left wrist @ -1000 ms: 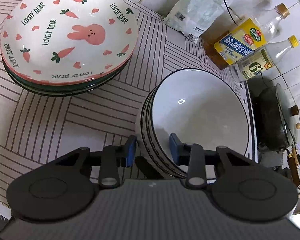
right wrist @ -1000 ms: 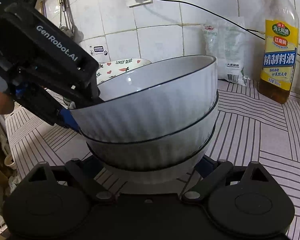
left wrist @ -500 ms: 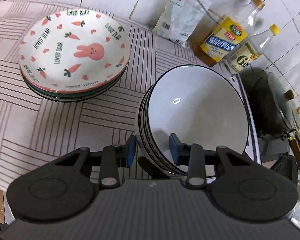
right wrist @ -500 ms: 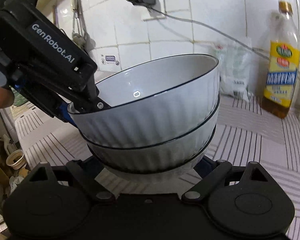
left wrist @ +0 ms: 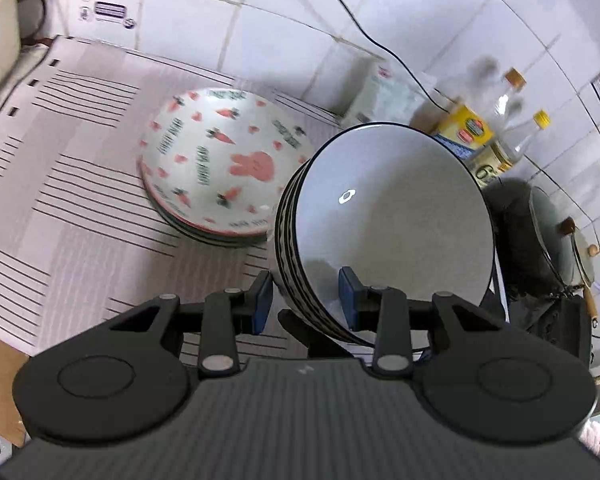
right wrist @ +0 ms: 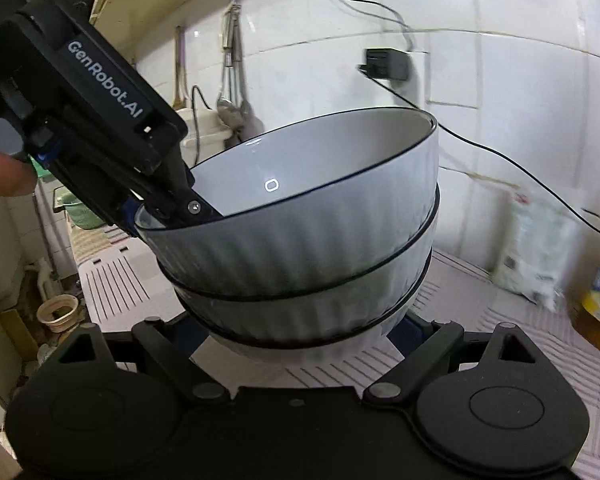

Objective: Organize plates and bowls
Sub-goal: 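Carry the bowl stack over the bunny plate stack and lower it on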

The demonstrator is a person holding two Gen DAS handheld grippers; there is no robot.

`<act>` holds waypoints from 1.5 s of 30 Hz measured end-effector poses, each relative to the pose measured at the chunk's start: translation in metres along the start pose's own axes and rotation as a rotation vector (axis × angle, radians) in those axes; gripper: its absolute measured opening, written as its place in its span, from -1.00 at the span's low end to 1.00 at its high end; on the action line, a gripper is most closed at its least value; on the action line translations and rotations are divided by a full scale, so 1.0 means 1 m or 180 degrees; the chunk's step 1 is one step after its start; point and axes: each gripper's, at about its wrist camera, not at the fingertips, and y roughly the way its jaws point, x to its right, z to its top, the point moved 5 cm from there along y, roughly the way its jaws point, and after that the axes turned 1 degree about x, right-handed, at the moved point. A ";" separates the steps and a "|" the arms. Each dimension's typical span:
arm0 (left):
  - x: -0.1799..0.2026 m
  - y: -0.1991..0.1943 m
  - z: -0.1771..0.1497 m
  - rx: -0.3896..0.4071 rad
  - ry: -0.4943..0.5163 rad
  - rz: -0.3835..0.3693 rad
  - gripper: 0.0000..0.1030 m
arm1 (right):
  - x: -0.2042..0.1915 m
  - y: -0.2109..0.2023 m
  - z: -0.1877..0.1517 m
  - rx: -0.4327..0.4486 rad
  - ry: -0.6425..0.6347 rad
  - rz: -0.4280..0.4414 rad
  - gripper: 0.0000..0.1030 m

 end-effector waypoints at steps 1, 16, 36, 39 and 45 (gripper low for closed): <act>-0.006 -0.002 0.004 -0.0004 -0.0001 0.0016 -0.34 | -0.004 0.006 0.004 0.0017 0.0006 0.0015 0.84; -0.066 0.022 0.075 -0.0247 0.0338 -0.0117 -0.34 | -0.015 0.086 0.029 -0.0050 0.0171 -0.0258 0.84; -0.090 0.114 0.114 -0.0686 0.0745 -0.0308 -0.34 | 0.010 0.151 0.002 -0.0352 0.0500 -0.0852 0.84; -0.092 0.117 0.113 -0.0701 0.0731 -0.0291 -0.34 | 0.013 0.156 0.000 -0.0394 0.0479 -0.0857 0.84; -0.093 0.119 0.113 -0.0665 0.0638 -0.0264 -0.34 | 0.017 0.158 -0.002 -0.0389 0.0494 -0.0851 0.84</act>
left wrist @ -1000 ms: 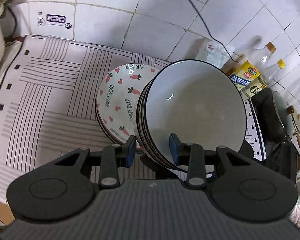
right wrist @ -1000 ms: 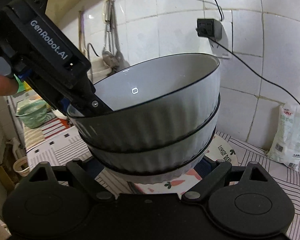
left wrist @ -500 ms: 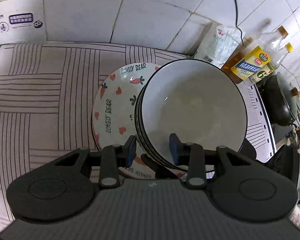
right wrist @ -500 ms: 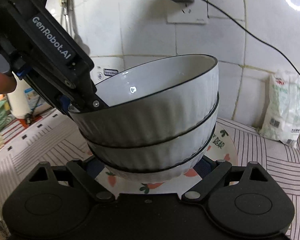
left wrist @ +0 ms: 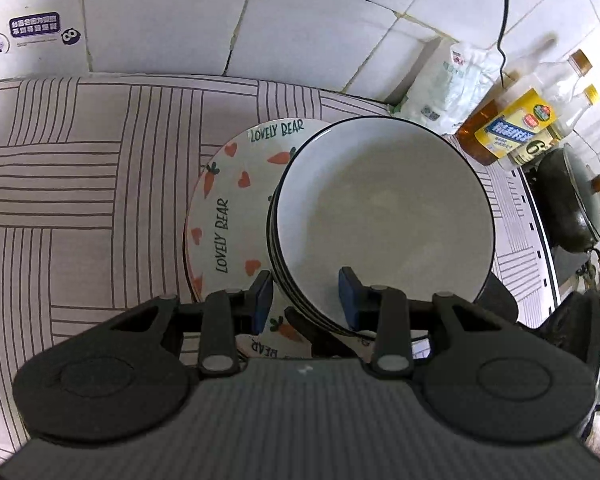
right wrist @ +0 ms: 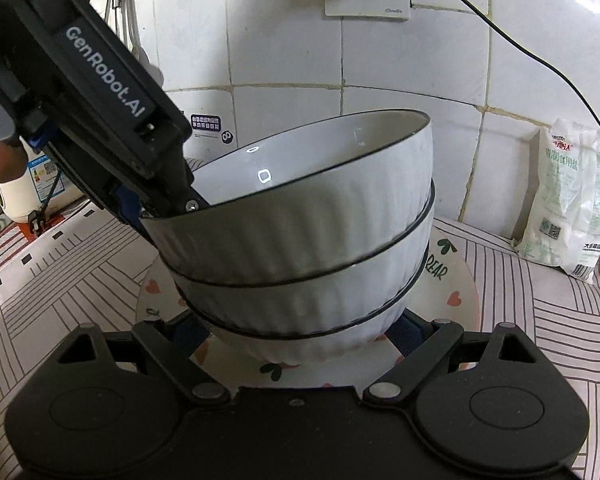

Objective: Organize plates and bowls
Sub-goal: 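Carry the bowl stack over the bunny plate stack and lower it on, then open the left gripper and withdraw it from the bowls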

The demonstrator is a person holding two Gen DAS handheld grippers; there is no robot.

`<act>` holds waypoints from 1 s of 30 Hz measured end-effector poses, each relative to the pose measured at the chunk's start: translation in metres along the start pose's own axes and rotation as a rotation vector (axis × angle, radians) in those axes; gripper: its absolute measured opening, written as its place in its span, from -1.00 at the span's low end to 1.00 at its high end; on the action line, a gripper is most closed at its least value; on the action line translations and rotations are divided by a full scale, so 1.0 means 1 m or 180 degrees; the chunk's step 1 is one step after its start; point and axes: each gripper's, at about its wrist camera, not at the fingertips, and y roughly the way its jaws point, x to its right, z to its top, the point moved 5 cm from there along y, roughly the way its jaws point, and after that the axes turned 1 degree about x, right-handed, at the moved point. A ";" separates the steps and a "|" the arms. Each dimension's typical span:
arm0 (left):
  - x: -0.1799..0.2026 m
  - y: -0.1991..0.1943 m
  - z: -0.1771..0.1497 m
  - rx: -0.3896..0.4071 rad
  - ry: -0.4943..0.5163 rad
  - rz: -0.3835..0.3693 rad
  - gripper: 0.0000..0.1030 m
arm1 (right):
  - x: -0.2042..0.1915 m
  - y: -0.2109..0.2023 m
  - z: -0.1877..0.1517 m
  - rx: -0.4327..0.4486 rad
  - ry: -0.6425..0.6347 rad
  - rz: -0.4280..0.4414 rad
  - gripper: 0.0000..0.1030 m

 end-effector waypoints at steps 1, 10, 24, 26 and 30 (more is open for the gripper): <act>0.001 0.000 0.000 0.0008 -0.0012 0.0017 -0.34 | 0.000 0.001 0.000 -0.0010 0.0024 0.0006 0.84; 0.022 0.002 0.004 0.0097 0.0291 0.0384 -0.22 | 0.002 -0.005 0.003 -0.0342 0.0151 -0.0145 0.85; 0.040 -0.088 -0.022 0.0602 -0.0015 0.0747 0.07 | 0.020 -0.110 0.004 -0.0384 0.0299 -0.0194 0.87; 0.047 -0.103 -0.029 0.0643 -0.0022 0.0735 0.12 | 0.026 -0.118 0.007 -0.0398 0.0321 -0.0351 0.87; 0.057 -0.129 -0.040 0.0713 0.0015 0.0713 0.20 | 0.037 -0.134 0.020 -0.0473 0.0407 -0.0717 0.87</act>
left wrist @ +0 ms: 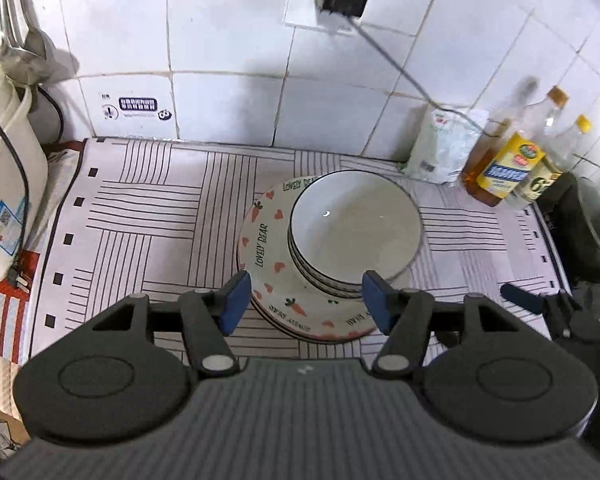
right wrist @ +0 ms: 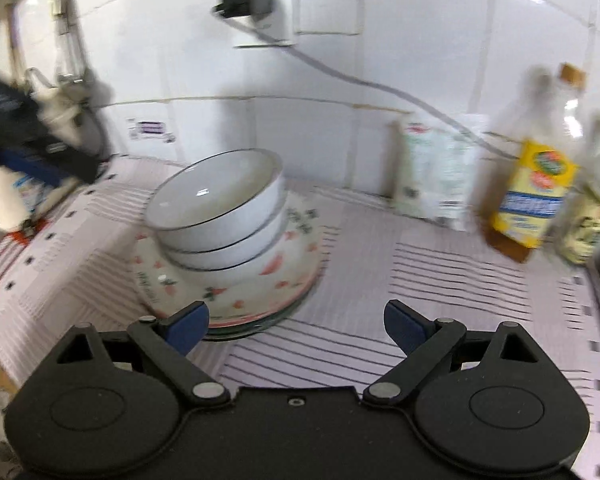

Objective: Organize plates and bowls

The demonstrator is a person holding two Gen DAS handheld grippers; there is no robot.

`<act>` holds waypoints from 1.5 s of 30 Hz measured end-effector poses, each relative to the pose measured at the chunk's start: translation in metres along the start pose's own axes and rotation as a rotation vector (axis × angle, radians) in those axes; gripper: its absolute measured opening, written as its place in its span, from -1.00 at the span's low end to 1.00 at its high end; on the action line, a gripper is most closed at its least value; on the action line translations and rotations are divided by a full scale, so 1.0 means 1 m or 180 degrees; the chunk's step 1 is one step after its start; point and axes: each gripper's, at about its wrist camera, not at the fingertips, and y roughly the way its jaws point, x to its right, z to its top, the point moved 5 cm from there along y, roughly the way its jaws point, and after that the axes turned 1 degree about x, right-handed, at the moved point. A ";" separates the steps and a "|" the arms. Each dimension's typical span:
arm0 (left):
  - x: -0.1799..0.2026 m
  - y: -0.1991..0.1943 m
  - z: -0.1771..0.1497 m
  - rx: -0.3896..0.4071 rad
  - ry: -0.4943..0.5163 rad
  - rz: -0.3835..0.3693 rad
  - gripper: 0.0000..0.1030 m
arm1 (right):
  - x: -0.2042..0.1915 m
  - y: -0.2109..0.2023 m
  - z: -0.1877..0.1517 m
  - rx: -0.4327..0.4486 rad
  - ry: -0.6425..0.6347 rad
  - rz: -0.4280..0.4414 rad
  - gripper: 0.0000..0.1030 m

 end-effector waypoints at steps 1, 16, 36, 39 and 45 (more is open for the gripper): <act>0.000 -0.007 -0.001 0.0030 -0.0004 -0.0011 0.23 | 0.001 -0.005 0.003 -0.0039 0.0019 -0.0038 0.87; -0.007 -0.089 -0.036 0.0197 0.0105 0.0219 0.68 | 0.002 -0.103 0.025 0.0022 0.0333 -0.0643 0.91; 0.027 -0.147 -0.080 0.0121 0.0404 0.0697 0.86 | 0.017 -0.213 0.002 0.0144 0.0849 -0.0895 0.92; 0.030 -0.155 -0.086 0.0185 0.0399 0.0668 0.86 | 0.011 -0.217 -0.002 0.0071 0.0736 -0.0881 0.92; 0.034 -0.159 -0.098 0.0266 0.0350 0.0667 0.86 | -0.004 -0.220 -0.008 0.0052 0.0570 -0.0783 0.91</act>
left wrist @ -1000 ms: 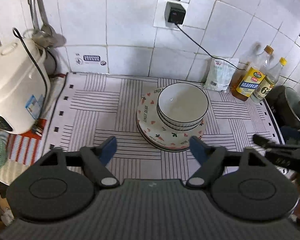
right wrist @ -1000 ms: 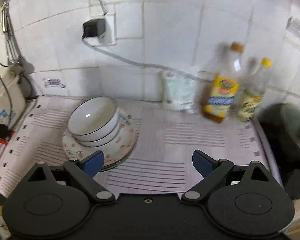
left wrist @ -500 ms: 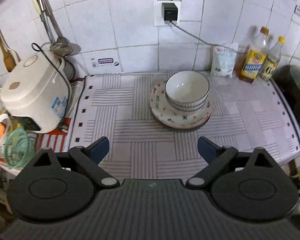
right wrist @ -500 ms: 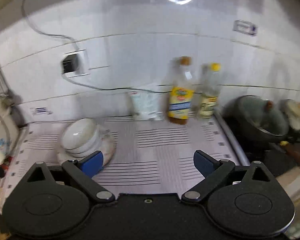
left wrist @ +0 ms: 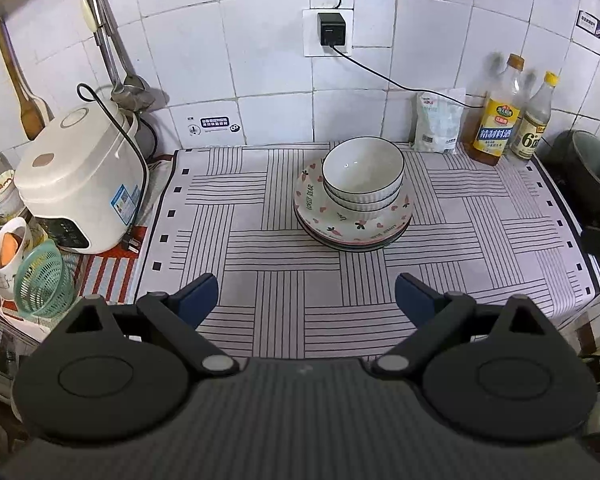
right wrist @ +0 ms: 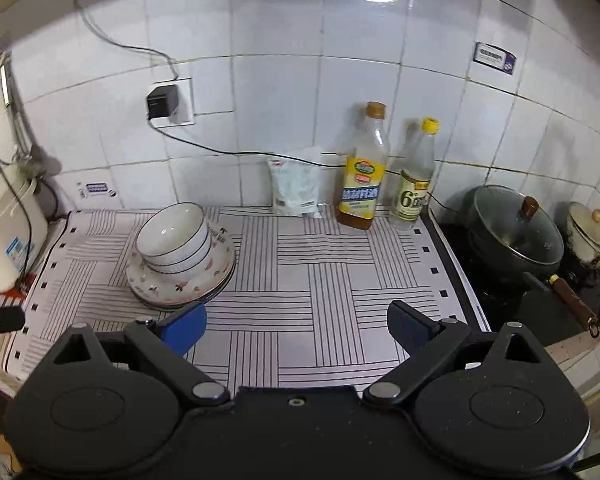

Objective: Organize plates and bowls

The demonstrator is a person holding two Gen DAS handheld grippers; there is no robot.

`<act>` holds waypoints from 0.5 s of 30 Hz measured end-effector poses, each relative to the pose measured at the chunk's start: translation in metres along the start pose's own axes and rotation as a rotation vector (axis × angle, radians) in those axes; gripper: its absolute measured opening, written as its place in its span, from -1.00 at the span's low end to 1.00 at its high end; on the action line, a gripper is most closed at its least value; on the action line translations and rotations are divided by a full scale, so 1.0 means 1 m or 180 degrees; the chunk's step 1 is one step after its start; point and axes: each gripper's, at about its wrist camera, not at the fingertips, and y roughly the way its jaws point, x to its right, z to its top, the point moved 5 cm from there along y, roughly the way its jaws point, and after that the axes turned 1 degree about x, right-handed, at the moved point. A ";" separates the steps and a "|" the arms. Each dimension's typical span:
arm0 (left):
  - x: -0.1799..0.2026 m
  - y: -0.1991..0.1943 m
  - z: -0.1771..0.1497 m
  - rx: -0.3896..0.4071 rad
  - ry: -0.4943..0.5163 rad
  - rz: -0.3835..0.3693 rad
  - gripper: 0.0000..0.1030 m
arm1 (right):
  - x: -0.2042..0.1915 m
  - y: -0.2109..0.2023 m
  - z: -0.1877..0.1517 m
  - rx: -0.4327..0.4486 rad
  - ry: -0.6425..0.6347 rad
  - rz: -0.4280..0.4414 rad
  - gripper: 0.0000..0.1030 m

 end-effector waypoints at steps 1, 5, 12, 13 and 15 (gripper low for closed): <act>0.000 0.000 -0.001 0.0010 -0.0006 0.0007 0.86 | -0.002 -0.001 -0.002 0.0033 -0.0009 0.0001 0.91; 0.003 0.001 -0.006 0.0054 -0.0005 0.0002 0.86 | -0.007 -0.001 -0.008 0.0153 0.0027 -0.0026 0.91; 0.002 0.006 -0.015 0.0162 -0.0081 0.0036 0.86 | -0.004 0.003 -0.022 0.0166 0.0128 0.0023 0.91; 0.002 0.008 -0.017 0.0167 -0.0094 0.0044 0.86 | -0.004 0.003 -0.024 0.0170 0.0120 0.0023 0.91; 0.002 0.011 -0.021 0.0174 -0.0109 0.0060 0.86 | -0.004 0.005 -0.027 0.0174 0.0085 0.0012 0.91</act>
